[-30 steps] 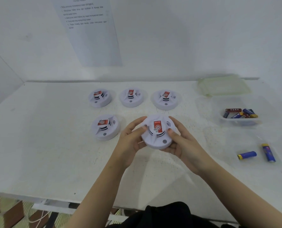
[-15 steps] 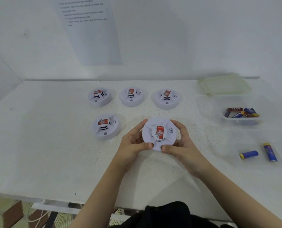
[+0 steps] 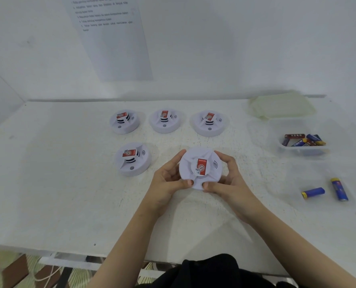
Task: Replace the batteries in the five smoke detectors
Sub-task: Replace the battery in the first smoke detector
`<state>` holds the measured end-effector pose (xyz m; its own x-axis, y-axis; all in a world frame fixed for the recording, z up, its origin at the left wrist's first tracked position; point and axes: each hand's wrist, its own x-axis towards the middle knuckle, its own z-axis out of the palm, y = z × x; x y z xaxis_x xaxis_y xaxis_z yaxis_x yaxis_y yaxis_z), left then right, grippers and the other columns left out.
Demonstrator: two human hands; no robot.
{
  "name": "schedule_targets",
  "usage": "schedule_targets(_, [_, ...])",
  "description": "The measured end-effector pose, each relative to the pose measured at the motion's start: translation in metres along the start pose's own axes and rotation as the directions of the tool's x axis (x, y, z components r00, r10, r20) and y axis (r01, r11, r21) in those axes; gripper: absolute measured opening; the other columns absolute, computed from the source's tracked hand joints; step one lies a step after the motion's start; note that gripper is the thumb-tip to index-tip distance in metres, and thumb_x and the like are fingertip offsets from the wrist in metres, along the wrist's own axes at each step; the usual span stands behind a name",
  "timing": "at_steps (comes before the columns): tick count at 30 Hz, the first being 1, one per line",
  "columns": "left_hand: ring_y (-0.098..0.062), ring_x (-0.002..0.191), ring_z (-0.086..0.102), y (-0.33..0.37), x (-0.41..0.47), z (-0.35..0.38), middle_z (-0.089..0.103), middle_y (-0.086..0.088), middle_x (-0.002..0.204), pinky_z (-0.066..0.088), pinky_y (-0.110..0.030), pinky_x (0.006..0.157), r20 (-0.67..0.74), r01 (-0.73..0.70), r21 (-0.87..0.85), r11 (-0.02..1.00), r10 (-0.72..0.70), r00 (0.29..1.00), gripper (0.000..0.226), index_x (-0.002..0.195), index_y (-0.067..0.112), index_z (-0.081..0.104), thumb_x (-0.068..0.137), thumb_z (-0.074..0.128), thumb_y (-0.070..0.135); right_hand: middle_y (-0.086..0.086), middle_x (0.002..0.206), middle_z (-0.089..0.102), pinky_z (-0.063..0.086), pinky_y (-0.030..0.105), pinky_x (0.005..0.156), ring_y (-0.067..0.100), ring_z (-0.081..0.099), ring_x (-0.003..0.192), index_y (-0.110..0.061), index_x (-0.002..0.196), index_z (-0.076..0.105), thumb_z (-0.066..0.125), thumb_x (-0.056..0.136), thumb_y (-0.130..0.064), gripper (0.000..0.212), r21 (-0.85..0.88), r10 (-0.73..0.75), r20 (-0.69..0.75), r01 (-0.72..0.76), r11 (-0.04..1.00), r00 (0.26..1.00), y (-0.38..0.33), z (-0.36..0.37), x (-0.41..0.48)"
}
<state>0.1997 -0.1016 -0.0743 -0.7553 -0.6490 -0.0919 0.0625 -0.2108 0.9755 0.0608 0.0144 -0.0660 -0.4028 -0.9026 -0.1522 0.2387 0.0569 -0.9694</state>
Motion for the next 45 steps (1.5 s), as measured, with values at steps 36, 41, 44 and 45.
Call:
schedule_targets(36, [-0.018, 0.12, 0.06, -0.0061, 0.0014, -0.0032, 0.063, -0.002, 0.131, 0.053, -0.032, 0.093, -0.009, 0.017, 0.007, 1.0, -0.017, 1.0, 0.077, 0.136, 0.022, 0.049, 0.067, 0.069, -0.005, 0.013, 0.113, 0.066, 0.057, 0.036, 0.08, 0.03, 0.067, 0.097, -0.033, 0.125, 0.038, 0.064, 0.078, 0.014, 0.071, -0.008, -0.007, 0.009, 0.008, 1.0, 1.0, 0.0017, -0.0015, -0.0005])
schedule_targets(41, [-0.017, 0.12, 0.06, -0.0058, 0.0016, -0.0034, 0.064, 0.0, 0.129, 0.053, -0.032, 0.094, -0.004, 0.014, 0.01, 1.0, -0.014, 1.0, 0.074, 0.133, 0.025, 0.051, 0.067, 0.069, -0.005, 0.012, 0.112, 0.066, 0.057, 0.033, 0.078, 0.028, 0.067, 0.096, -0.031, 0.125, 0.037, 0.063, 0.078, 0.015, 0.07, -0.007, -0.01, 0.012, 0.011, 1.0, 1.0, 0.0016, -0.0012, -0.0004])
schedule_targets(44, [-0.017, 0.121, 0.059, -0.0059, 0.0016, -0.0036, 0.064, 0.001, 0.129, 0.052, -0.033, 0.095, -0.009, 0.016, 0.006, 1.0, -0.015, 1.0, 0.074, 0.132, 0.025, 0.052, 0.067, 0.069, -0.005, 0.011, 0.11, 0.067, 0.057, 0.032, 0.077, 0.028, 0.068, 0.095, -0.031, 0.125, 0.037, 0.062, 0.078, 0.015, 0.071, -0.002, -0.017, 0.014, 0.017, 1.0, 1.0, 0.0015, -0.0011, -0.0003])
schedule_targets(45, [-0.017, 0.121, 0.059, -0.0057, 0.0016, -0.0036, 0.064, 0.001, 0.129, 0.052, -0.033, 0.095, -0.009, 0.015, 0.006, 1.0, -0.015, 1.0, 0.074, 0.132, 0.025, 0.052, 0.067, 0.069, -0.005, 0.01, 0.11, 0.067, 0.057, 0.032, 0.077, 0.027, 0.068, 0.095, -0.03, 0.126, 0.037, 0.062, 0.078, 0.015, 0.071, 0.0, -0.018, 0.015, 0.018, 1.0, 1.0, 0.0014, -0.001, -0.0003])
